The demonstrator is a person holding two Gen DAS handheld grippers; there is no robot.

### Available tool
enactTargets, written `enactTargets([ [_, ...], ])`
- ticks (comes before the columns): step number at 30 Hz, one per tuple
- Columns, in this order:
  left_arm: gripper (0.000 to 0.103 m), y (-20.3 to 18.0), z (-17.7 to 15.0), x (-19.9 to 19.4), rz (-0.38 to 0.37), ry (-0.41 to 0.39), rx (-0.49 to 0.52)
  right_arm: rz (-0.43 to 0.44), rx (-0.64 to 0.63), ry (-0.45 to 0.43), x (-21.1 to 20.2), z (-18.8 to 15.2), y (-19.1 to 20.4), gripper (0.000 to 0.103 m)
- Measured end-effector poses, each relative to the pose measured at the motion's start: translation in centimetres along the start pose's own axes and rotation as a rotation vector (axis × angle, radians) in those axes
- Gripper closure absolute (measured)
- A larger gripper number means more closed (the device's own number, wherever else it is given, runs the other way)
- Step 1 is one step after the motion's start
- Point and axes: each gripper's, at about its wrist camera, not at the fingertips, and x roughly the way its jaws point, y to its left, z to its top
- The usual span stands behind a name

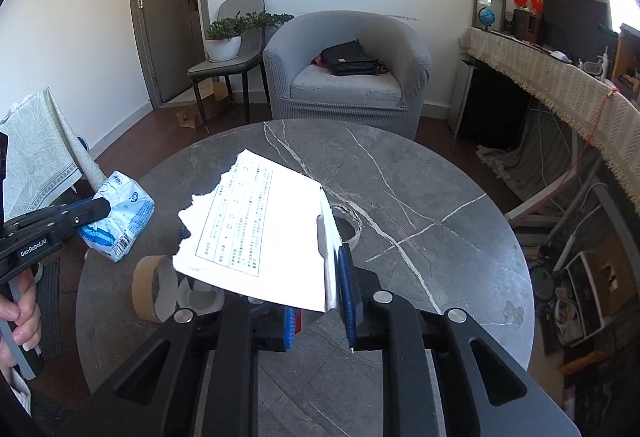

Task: Collect trash
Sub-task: 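Carry both items to the bin and open the left tool to drop the tissue pack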

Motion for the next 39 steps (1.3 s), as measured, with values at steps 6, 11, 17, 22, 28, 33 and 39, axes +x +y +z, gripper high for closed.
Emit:
enactTargets([
  [6, 0.095, 2.1, 0.6, -1.8, 0.037, -0.024, -0.007, 0.049, -0.034, -0.038, -0.4, 1.4, 3.1, 0.085],
  [11, 0.094, 5.1, 0.9, -2.8, 0.083, -0.031, -0.026, 0.086, -0.065, -0.061, -0.2, 2.5, 6.1, 0.085],
  [17, 0.094, 8.7, 0.4, -3.2, 0.132, -0.009, -0.044, 0.141, -0.102, -0.064, 1.0, 3.4, 9.8, 0.085],
  [22, 0.094, 11.8, -0.3, -3.2, 0.169, 0.022, -0.056, 0.188, -0.141, -0.048, 2.1, 3.6, 13.5, 0.085],
  [28, 0.094, 15.6, -1.8, -3.1, 0.203, 0.075, -0.070, 0.247, -0.181, -0.023, 3.5, 3.7, 17.6, 0.085],
  [33, 0.094, 18.3, -3.7, -2.7, 0.230, 0.136, -0.076, 0.291, -0.205, -0.011, 4.5, 4.1, 20.9, 0.085],
  [39, 0.094, 21.6, -6.0, -1.5, 0.249, 0.228, -0.113, 0.332, -0.235, 0.015, 5.8, 3.9, 24.5, 0.085],
])
